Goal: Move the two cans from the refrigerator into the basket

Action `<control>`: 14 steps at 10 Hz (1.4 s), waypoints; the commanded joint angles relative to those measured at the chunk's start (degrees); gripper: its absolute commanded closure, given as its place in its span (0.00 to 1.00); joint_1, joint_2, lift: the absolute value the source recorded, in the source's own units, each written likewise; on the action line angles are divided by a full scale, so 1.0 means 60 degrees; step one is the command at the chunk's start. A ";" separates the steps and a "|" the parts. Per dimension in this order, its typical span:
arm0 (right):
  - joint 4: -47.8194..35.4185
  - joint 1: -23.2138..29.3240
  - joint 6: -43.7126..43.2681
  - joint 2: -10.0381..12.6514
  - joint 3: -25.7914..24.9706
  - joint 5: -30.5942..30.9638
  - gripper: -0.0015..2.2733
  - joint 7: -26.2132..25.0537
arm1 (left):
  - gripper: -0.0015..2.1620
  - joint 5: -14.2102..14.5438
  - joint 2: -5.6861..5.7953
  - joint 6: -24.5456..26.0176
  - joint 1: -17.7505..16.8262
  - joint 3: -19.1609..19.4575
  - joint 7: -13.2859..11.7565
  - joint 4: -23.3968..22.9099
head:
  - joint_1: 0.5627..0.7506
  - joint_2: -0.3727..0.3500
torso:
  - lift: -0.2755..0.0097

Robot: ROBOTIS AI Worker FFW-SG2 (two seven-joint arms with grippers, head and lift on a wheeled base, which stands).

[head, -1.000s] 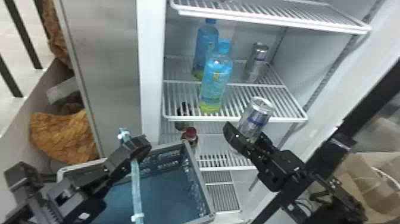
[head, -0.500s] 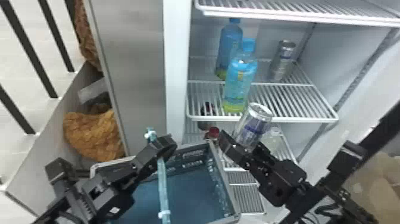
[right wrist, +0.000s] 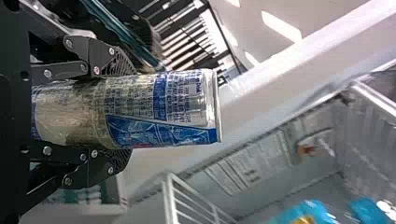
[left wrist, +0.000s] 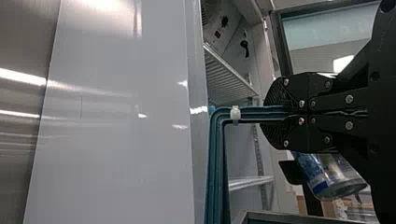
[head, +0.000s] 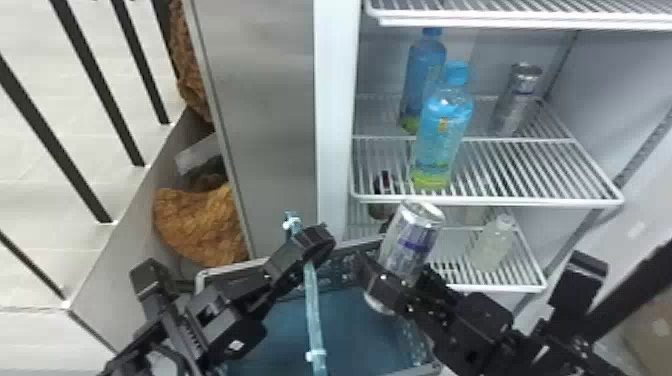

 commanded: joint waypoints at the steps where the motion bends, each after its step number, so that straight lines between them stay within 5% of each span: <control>1: 0.0177 -0.0101 0.0247 -0.0042 0.0220 -0.0102 0.52 0.0075 | 0.56 0.0018 0.0000 0.0000 -0.0008 0.0006 0.0000 0.0001 | 0.70 0.52 | 0.84; 7: 0.0693 -0.0359 0.0177 -0.0056 0.0277 -0.0368 0.05 0.0412 | 0.56 0.0037 0.0000 -0.0024 0.0015 0.0006 0.0000 0.0001 | 0.70 0.59 | 0.84; 14: 0.0037 -0.0195 -0.1135 0.0500 -0.2427 0.0470 0.05 0.0398 | 0.56 0.0056 0.0000 -0.0024 0.0109 0.0025 0.0000 0.0001 | 0.70 0.35 | 0.84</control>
